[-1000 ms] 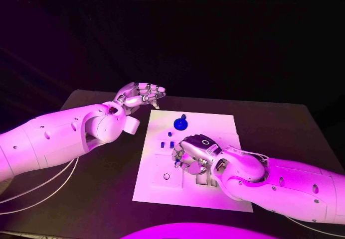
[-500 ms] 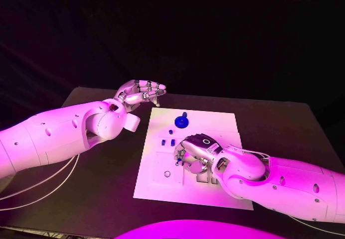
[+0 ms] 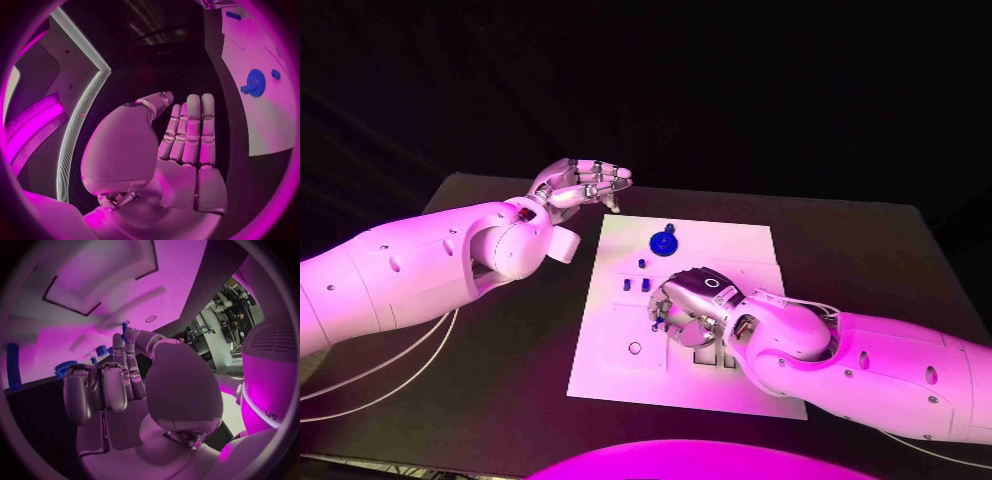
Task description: Assemble the parts on the task board
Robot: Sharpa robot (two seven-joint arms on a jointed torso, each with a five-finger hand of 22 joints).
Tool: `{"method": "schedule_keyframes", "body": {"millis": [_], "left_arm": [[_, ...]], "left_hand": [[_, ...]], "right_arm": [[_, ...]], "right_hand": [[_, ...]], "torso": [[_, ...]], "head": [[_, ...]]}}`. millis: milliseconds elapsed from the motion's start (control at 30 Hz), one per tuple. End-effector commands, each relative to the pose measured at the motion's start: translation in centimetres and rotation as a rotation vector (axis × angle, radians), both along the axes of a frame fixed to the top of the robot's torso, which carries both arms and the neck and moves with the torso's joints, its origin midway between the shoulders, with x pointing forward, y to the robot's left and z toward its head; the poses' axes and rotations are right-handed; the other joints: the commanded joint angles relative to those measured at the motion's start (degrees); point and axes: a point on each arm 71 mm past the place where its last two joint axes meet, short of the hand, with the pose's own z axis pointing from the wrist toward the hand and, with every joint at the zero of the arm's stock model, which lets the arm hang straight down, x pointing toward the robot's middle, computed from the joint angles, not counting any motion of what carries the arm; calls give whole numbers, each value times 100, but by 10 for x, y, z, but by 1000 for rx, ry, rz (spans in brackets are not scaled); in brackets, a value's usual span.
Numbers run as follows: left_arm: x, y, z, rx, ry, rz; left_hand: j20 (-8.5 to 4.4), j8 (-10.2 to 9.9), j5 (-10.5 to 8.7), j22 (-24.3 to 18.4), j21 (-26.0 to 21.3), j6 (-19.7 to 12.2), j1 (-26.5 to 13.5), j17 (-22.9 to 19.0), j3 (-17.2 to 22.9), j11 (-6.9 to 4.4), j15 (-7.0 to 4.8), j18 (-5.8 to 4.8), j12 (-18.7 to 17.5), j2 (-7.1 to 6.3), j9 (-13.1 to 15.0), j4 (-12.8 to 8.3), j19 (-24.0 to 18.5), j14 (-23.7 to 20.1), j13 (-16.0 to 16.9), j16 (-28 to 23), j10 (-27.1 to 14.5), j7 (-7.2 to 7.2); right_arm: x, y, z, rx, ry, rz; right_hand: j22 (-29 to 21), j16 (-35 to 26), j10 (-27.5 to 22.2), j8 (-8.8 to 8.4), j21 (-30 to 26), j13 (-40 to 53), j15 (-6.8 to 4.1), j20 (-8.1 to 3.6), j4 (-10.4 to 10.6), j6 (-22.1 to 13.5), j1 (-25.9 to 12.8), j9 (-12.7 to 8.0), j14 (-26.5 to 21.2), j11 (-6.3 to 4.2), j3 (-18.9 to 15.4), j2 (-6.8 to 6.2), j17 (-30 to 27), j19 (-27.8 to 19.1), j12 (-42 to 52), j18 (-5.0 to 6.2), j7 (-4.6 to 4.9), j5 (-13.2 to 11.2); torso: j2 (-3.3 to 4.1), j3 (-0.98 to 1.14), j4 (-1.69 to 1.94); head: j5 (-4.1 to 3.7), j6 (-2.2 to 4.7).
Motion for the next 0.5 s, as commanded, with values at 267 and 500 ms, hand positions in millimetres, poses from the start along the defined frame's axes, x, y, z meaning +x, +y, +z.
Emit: {"method": "schedule_keyframes", "body": {"millis": [267, 500], "left_arm": [[0, -1, 1, -9, -1, -5], [0, 0, 1, -7, 0, -4]], "left_hand": [[3, 7, 6, -9, -34, -39, 8, -7, -39, 3, 39, 78, -20, -1, -6, -3, 34, 4, -8, -30, -57, 13], [4, 5, 7, -11, -38, -48, 11, -9, -42, 5, 41, 78, -20, 0, -8, -3, 34, 4, -11, -31, -64, 16]], "right_arm": [[-2, 3, -4, -26, 3, 20], [-3, 4, -4, -30, 3, 24]], "right_hand": [[728, 14, 208, 19, 10, 177, -26, -31, -87, -13, 79, 2, 259, -167, 70, 133, -5, 193, 12, -66, 16, 17], [728, 14, 208, 19, 10, 177, -26, -31, -87, -13, 79, 2, 259, -167, 70, 133, -5, 193, 12, -66, 16, 17]], "torso": [[-3, -3, 1], [-5, -4, 1]], "head": [[10, -13], [20, -27]]}}
